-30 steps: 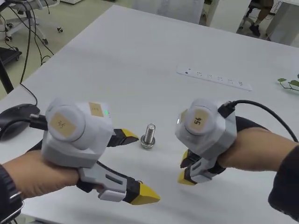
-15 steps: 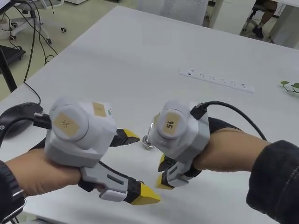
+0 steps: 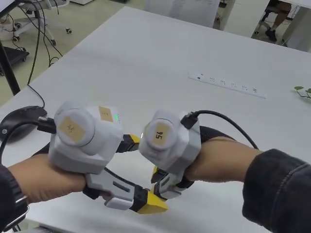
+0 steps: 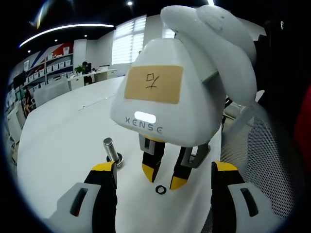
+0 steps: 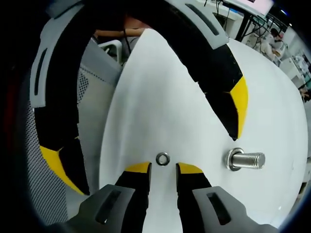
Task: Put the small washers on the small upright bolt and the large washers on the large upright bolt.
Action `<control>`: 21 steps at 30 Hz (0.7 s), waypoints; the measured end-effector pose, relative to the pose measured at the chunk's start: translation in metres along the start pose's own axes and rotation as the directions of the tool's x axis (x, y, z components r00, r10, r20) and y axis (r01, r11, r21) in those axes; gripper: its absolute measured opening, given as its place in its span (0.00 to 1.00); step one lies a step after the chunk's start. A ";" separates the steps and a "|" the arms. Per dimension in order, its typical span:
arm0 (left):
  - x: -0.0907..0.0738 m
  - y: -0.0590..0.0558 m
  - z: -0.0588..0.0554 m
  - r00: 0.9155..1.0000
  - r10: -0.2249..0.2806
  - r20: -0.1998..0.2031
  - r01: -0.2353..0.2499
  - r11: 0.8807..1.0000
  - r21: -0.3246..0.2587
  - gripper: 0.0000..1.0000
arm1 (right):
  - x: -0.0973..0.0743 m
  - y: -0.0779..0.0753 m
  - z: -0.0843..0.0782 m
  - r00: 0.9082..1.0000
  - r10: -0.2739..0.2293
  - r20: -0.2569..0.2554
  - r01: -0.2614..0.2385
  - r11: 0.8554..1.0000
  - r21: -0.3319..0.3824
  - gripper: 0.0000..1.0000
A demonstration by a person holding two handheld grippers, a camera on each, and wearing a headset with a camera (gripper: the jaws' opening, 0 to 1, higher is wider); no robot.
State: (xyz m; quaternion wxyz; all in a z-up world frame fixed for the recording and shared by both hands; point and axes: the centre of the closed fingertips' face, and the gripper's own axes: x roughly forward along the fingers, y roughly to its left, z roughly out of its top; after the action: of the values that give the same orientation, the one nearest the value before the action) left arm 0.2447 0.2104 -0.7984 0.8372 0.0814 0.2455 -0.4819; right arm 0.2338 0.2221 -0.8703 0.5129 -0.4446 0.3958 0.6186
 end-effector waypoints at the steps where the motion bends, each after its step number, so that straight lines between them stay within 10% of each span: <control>1: 0.000 0.000 0.000 1.000 0.000 0.001 0.000 1.000 0.000 0.79 | 0.001 0.000 0.000 1.000 0.000 -0.001 0.000 1.000 -0.004 0.21; 21: -0.002 0.000 0.000 1.000 0.003 0.002 -0.003 1.000 -0.005 0.79 | 0.009 0.000 0.001 1.000 -0.018 -0.017 0.016 0.998 -0.063 0.18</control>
State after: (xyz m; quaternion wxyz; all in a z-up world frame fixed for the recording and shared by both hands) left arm 0.2434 0.2117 -0.7977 0.8382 0.0793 0.2456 -0.4803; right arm 0.2330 0.2257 -0.8789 0.5004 -0.4693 0.3770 0.6223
